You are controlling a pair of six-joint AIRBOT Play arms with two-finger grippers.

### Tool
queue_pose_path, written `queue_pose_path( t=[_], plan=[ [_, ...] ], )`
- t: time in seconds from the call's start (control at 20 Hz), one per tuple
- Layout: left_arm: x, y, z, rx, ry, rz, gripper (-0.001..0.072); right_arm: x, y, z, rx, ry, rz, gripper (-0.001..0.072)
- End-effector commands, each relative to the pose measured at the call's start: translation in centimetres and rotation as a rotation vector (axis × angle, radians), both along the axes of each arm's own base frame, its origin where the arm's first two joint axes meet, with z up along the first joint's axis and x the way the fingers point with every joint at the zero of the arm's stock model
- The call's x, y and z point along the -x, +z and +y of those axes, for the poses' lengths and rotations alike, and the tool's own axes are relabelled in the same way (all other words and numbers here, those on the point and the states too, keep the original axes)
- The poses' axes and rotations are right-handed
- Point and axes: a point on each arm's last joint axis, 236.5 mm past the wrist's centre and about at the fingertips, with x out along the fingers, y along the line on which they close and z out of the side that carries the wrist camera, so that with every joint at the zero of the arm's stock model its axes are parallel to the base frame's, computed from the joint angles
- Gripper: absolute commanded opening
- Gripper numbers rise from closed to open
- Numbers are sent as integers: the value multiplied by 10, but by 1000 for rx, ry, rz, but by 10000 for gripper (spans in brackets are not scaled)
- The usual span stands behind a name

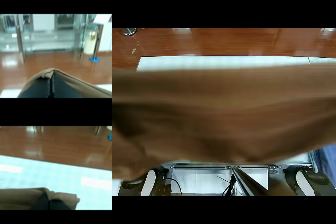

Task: Fold the shirts.

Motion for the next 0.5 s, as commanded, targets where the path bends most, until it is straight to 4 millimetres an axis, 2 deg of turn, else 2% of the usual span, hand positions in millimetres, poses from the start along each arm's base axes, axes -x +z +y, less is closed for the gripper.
queue_pose_path(
  t=[0.0,0.1,0.2,0.35,0.45],
  plan=[
    [-46,-62,12,68,-3,201,16,-34,-43,-6,-39,-12,125,23],
    [-95,-116,11,130,-58,351,16,-76,-84,-12,-78,-22,200,22],
    [-148,-165,12,202,-101,450,15,-122,-138,-18,-113,-29,297,22],
    [-221,-249,28,289,-74,622,15,-190,-226,-22,-168,-20,447,23],
    [-264,-301,24,320,-80,722,16,-237,-273,-21,-216,-2,515,22]
  ],
)
